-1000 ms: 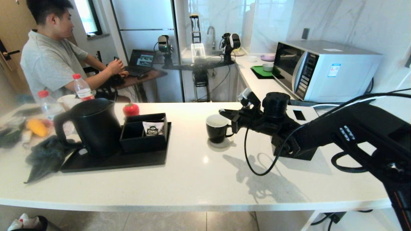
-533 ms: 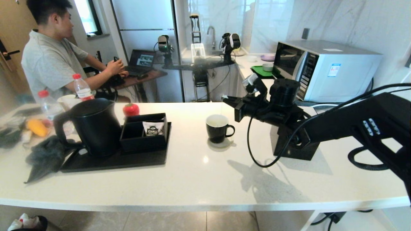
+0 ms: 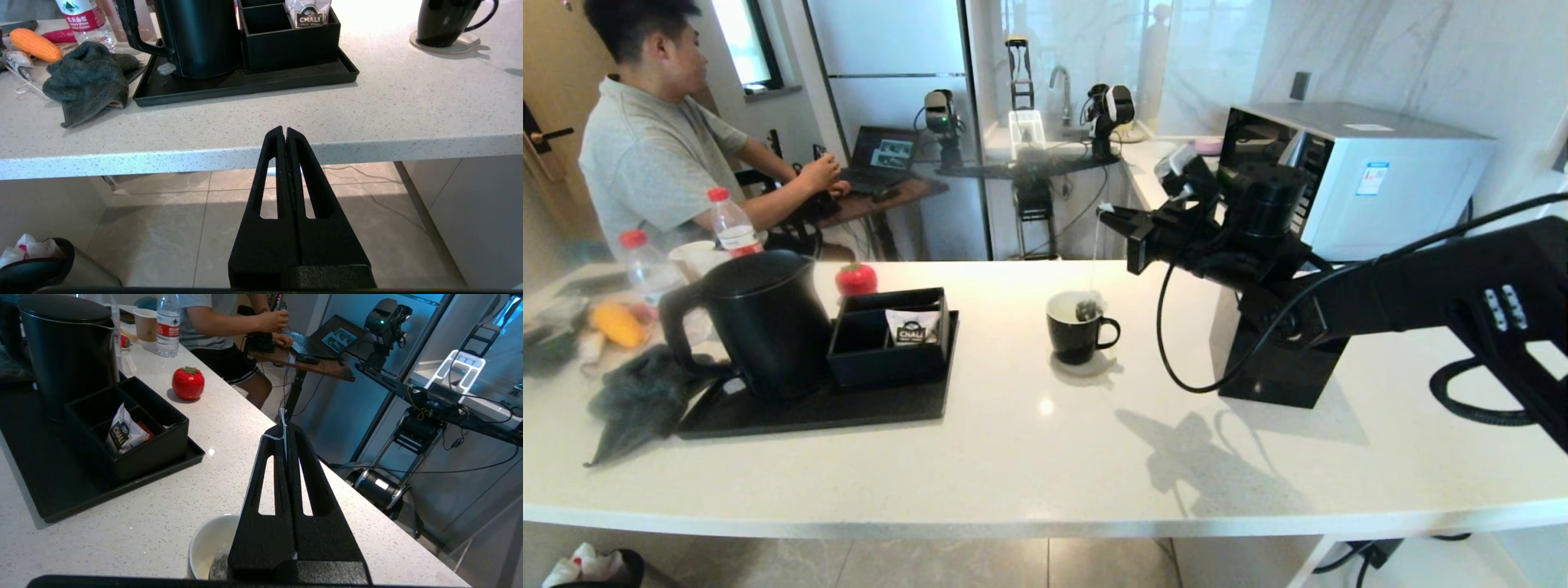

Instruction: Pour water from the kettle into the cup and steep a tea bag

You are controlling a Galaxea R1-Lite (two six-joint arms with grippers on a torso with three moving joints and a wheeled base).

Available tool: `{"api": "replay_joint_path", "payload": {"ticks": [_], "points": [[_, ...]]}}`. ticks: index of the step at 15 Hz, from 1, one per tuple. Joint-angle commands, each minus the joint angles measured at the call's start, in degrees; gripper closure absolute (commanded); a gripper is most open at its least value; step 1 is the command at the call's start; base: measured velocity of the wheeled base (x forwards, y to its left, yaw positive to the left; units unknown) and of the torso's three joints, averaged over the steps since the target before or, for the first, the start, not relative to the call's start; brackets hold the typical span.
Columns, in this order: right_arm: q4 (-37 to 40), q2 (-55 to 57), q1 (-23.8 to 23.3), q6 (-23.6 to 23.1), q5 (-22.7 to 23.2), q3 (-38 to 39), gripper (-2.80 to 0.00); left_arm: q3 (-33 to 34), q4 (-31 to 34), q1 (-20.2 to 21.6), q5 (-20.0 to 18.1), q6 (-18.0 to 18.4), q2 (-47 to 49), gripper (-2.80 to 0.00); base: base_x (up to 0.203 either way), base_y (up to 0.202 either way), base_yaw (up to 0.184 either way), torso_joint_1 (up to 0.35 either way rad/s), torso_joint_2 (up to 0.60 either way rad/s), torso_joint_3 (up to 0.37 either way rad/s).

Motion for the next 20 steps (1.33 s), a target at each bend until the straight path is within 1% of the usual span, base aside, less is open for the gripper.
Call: {"api": "replay_joint_path", "payload": {"ticks": [1,9,11,13,20], "points": [[-0.3,-0.72,-0.35,0.0,0.32,0.24,0.0,0.0,0.0,0.0,0.0,0.03,-0.02,0.0,0.0,0.0,0.0,0.0,0.0,0.0],[-3.35,-2.04,-0.72,-0.08,0.59,6.12,0.0,0.0,0.0,0.0,0.0,0.03,-0.02,0.0,0.0,0.0,0.0,0.0,0.0,0.0],[-3.37,-2.04,-0.8,0.07,0.59,5.86,0.0,0.0,0.0,0.0,0.0,0.03,-0.02,0.0,0.0,0.0,0.0,0.0,0.0,0.0],[-3.46,-2.29,-0.8,1.31,0.59,5.78,0.0,0.0,0.0,0.0,0.0,0.03,-0.02,0.0,0.0,0.0,0.0,0.0,0.0,0.0],[-3.31,-3.02,-1.51,1.41,0.59,5.51,0.0,0.0,0.0,0.0,0.0,0.03,-0.02,0.0,0.0,0.0,0.0,0.0,0.0,0.0]]}}
